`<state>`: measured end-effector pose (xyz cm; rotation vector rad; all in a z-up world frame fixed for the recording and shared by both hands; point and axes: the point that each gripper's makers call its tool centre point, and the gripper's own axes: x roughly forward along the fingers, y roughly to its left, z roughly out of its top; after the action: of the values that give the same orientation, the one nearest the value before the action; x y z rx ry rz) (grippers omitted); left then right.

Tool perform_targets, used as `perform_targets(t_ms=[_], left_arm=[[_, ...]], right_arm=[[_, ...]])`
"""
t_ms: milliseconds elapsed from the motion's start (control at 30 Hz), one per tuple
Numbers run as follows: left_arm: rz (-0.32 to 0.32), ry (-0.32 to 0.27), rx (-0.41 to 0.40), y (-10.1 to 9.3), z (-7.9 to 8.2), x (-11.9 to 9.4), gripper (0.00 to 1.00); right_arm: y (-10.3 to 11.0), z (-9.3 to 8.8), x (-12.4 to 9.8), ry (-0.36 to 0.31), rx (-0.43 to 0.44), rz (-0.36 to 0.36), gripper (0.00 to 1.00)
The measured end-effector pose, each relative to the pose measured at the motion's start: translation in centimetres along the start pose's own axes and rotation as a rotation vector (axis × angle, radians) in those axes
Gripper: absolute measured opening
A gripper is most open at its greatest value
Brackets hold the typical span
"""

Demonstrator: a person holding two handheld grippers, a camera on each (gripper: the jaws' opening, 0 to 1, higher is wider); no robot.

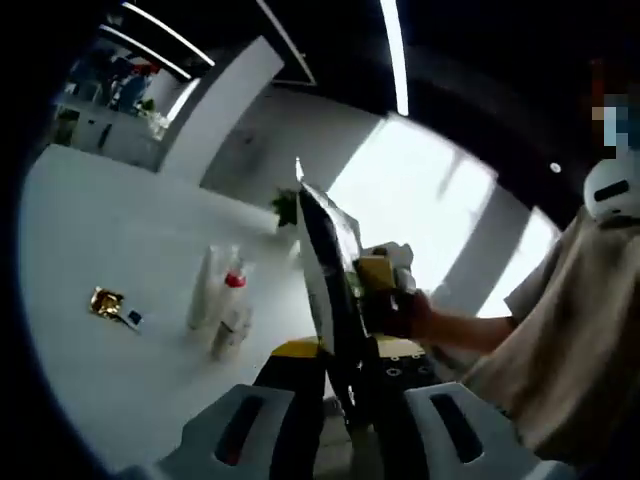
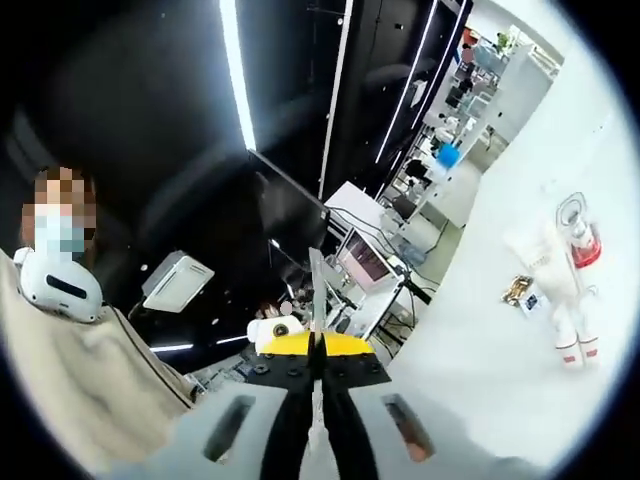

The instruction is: Arrange the skincare products in the storage area until every visible bottle or jar stands upright without overlapping.

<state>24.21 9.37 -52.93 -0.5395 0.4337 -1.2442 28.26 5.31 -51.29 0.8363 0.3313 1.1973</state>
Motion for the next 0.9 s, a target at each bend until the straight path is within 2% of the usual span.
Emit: perform_targets(t_ms=[100, 133, 233, 300, 367, 433, 500, 600, 800, 900], left_arm=[[-0.003, -0.012, -0.031, -0.3, 0.1, 0.3, 0.02], [-0.016, -0.038, -0.055, -0.5, 0.5, 0.5, 0.0], [-0.052, -0.102, -0.119, -1.1, 1.2, 0.8, 0.0], [-0.055, -0.122, -0.131, -1.2, 1.3, 0.9, 0.0], [-0.057, -0.141, -0.143, -1.3, 1.4, 1.0, 0.0], [-0.071, -0.177, -0.175, -1.6, 1.8, 0.9, 0.0], [-0.073, -0.207, -0.195, -1.5, 2.2, 0.7, 0.0], [-0.071, -0.238, -0.214, -1.3, 2.8, 0.3, 0.0], [-0.049, -0.277, -0.242, -0.4, 3.4, -0.3, 0.0], [-0.034, -0.284, -0.261, -0.2, 3.3, -0.3, 0.0]], right_arm=[[-0.2, 0.3, 0.0, -0.012, -0.008, -0.006, 0.01], [-0.3, 0.6, 0.0, -0.027, -0.02, -0.012, 0.01], [0.4, 2.0, 0.2, -0.126, -0.096, 0.022, 0.05], [0.2, 1.8, 0.3, -0.129, -0.111, -0.007, 0.09], [0.2, 1.5, 0.4, -0.117, -0.099, 0.0, 0.16], [0.3, 0.7, 0.6, -0.106, -0.059, 0.009, 0.31], [0.4, -0.1, 0.7, -0.111, -0.041, 0.005, 0.4], [1.0, -1.2, 0.8, -0.124, 0.018, 0.031, 0.35], [1.1, -3.1, 1.3, -0.148, 0.074, 0.031, 0.28], [1.2, -3.2, 1.4, -0.17, 0.082, 0.033, 0.15]])
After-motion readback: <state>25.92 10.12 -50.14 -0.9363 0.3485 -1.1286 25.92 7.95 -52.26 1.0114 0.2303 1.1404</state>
